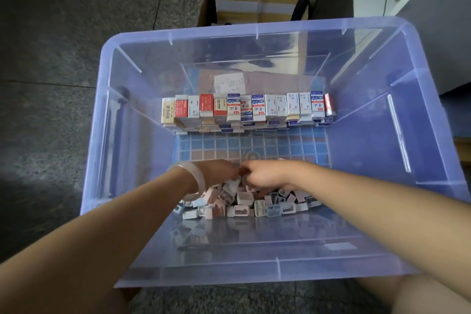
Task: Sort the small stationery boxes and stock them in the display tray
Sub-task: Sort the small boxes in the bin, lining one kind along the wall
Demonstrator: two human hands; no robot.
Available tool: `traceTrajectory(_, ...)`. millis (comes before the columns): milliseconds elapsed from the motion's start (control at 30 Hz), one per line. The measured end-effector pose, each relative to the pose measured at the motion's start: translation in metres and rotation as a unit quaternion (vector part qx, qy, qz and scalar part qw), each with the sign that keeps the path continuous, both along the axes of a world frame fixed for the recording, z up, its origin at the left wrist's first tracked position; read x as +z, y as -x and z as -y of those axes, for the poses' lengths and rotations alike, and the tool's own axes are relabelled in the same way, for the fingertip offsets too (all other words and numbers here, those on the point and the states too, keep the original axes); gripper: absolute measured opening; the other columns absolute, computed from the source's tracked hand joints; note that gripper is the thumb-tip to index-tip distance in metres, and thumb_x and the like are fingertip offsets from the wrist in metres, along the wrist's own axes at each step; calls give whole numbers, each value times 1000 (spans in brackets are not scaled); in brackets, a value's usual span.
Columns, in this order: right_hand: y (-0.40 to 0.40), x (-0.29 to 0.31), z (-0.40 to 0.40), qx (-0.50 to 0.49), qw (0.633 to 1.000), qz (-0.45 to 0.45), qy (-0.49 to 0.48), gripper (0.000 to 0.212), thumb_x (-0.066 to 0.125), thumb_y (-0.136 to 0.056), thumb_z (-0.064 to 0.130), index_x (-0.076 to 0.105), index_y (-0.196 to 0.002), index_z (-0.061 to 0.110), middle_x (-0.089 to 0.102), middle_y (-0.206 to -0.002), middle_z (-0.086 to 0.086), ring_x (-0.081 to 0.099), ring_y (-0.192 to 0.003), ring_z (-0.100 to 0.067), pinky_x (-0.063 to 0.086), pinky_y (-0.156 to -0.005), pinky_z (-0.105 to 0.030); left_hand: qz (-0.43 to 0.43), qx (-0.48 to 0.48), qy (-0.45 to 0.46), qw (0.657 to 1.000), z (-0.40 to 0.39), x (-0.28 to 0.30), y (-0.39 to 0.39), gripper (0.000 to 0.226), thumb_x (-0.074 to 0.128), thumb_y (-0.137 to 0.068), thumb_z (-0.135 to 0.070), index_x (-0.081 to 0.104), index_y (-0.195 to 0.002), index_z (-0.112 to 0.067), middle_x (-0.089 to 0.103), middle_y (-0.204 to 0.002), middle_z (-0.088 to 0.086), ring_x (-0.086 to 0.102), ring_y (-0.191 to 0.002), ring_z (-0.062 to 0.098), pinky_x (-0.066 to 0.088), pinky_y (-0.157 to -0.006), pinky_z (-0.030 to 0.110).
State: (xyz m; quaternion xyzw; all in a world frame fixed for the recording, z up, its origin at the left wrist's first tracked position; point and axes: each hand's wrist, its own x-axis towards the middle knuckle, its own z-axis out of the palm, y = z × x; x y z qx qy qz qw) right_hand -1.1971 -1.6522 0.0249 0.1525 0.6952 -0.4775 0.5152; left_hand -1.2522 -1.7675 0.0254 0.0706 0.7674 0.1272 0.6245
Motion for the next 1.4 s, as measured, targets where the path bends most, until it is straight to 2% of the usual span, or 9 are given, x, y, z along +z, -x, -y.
traceTrajectory(100,-5,16,-6,81,996,-24,9,36,40,-95,5,45,-132,4,55,-96,-1,53,-81,-14,46,-70,-24,10,-78,-8,997,3,9,0,30,44,-98,-16,53,-126,-7,51,-102,3,51,-87,18,45,-62,18)
traceTrajectory(200,-14,28,-12,159,987,-28,18,44,42,-96,13,38,-139,20,47,-132,-3,51,-106,-22,45,-86,-34,24,-156,2,987,12,21,-9,23,44,-97,-20,53,-116,-12,52,-96,1,53,-88,19,51,-70,28)
traceTrajectory(267,-23,30,-15,242,970,-29,17,49,39,-97,14,33,-144,26,37,-145,0,45,-122,-23,40,-100,-37,10,-234,4,972,18,21,-14,18,40,-98,-20,54,-104,-11,50,-88,1,51,-76,17,49,-62,26)
traceTrajectory(367,-33,28,-22,325,946,-18,-2,50,36,-98,16,30,-146,28,24,-154,5,25,-140,-18,24,-114,-39,-46,-317,-1,947,28,24,-12,8,39,-99,-23,47,-98,-20,48,-99,-1,45,-87,18,40,-78,26)
traceTrajectory(533,-22,35,-50,133,987,-75,-54,47,35,-96,5,41,-140,23,39,-144,2,46,-118,-15,44,-87,-26,-195,-254,9,947,31,27,10,18,36,-100,-16,53,-104,-15,46,-100,3,44,-89,19,38,-64,21)
traceTrajectory(633,-6,16,-72,59,966,-156,-200,42,36,-96,5,46,-135,16,44,-142,-5,51,-111,-18,40,-85,-24,-274,-172,33,946,33,16,24,30,38,-99,-20,47,-127,-12,46,-113,9,51,-95,28,43,-78,34)
traceTrajectory(867,-8,-13,-47,175,931,-173,-271,57,59,-89,25,35,-141,20,34,-138,-13,46,-120,-31,44,-93,-34,-321,-246,-24,914,28,-23,16,60,54,-93,-21,27,-146,-27,20,-153,12,29,-136,35,39,-105,50)
traceTrajectory(1233,-1,-29,-6,326,852,-308,-269,46,51,-91,4,42,-134,15,31,-139,-18,37,-125,-36,45,-91,-43,-317,-335,-56,886,25,-40,15,36,45,-98,-28,42,-133,-25,34,-130,14,45,-114,31,48,-91,39)
traceTrajectory(1400,0,-32,-17,278,874,-310,-250,37,54,-87,-2,57,-122,9,50,-120,-13,52,-111,-30,45,-84,-34,-274,-297,-9,915,33,-36,21,37,49,-95,-23,46,-132,-23,29,-133,18,44,-117,38,46,-96,44)
